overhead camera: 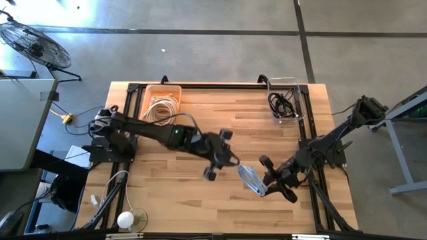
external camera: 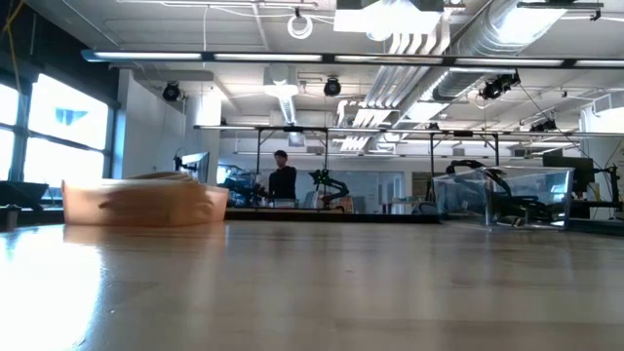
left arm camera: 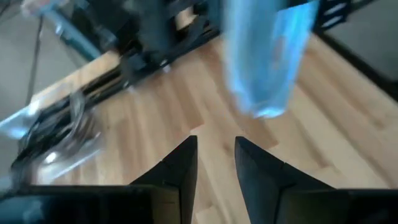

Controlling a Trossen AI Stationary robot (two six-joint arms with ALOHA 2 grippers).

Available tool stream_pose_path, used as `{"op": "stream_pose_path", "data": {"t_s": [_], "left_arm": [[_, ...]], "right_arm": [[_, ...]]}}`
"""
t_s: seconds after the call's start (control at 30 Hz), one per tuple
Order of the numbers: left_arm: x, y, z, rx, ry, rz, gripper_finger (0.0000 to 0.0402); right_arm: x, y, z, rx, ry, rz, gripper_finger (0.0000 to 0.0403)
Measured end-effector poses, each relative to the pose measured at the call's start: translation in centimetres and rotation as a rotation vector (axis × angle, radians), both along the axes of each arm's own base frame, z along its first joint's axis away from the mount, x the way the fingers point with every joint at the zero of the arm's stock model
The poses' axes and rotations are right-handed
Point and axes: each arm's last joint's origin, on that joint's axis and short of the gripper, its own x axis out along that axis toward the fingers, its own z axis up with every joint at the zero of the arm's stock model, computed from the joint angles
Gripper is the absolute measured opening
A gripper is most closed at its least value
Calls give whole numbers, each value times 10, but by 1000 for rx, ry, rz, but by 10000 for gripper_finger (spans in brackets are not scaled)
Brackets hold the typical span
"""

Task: Sort HDMI cables
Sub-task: Put the blue HDMI cable into the orange bin

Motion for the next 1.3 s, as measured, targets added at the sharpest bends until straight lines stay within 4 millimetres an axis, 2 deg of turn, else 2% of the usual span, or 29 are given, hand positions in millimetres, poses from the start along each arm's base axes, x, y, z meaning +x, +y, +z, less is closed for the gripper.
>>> {"op": "stream_pose_path", "data": {"t_s": [0.13,0.3,0.4,0.8,0.97,1.3], "left_arm": [[3,19,0,-27,10,53,104],[5,28,2,-126,9,-55,104],[5,27,2,-162,9,-110,104],[9,24,2,-176,-19,-148,104],[15,22,-7,-203,-2,-195,104],[33,17,-17,-230,-78,-294,104]], "right_arm": [[-2,3,-2,-30,2,14,48],[-3,4,-4,-46,17,14,48],[-3,4,-5,-52,24,10,48],[-3,4,-5,-52,24,10,48],[-2,3,-5,-49,30,-10,48],[-2,3,-6,-46,43,-13,48]]}}
